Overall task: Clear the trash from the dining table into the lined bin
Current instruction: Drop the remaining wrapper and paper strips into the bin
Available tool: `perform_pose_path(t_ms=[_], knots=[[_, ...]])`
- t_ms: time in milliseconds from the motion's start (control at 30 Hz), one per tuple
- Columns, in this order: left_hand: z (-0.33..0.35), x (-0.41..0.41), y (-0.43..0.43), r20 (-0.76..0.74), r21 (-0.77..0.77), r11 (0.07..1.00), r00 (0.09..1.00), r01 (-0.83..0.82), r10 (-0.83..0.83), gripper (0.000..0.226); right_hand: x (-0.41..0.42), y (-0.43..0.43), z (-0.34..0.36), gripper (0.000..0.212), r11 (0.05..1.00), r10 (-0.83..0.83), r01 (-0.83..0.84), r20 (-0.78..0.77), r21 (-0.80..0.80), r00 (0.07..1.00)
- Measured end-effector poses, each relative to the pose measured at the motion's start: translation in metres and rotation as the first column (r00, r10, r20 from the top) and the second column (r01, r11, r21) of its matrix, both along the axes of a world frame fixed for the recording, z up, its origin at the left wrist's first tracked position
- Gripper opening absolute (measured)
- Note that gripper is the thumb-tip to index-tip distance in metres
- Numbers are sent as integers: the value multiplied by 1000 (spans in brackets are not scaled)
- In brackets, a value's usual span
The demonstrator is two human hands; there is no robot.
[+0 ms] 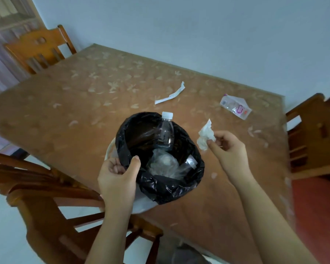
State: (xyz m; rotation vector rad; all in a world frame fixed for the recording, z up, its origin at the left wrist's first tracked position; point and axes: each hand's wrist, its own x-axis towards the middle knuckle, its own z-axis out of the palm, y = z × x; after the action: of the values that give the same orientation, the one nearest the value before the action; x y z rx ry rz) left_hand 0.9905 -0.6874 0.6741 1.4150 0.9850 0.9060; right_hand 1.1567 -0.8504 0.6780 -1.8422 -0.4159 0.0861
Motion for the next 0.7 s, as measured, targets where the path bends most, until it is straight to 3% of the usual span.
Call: perform_pose_path(t_ms=[133, 233, 300, 467, 700], knots=[[9, 1, -33, 33, -2, 996, 995, 90, -90, 37, -24, -12, 23, 18, 988, 135, -133, 18, -76, 991], [13, 0, -57, 64, -15, 991, 989, 134, -133, 30, -39, -27, 29, 27, 909, 345, -316, 66, -271, 936], [15, 0, -75, 67, -11, 989, 987, 149, -148, 27, -43, -44, 32, 34, 871, 404, -329, 151, -364, 902], [21, 12, -140, 50, 85, 990, 992, 109, -114, 38, -36, -127, 38, 30, 900, 293, -169, 270, -402, 917], [21, 31, -261, 64, 133, 990, 997, 37, -46, 40, -20, -295, 29, 29, 869, 166, -7, 277, -496, 946]])
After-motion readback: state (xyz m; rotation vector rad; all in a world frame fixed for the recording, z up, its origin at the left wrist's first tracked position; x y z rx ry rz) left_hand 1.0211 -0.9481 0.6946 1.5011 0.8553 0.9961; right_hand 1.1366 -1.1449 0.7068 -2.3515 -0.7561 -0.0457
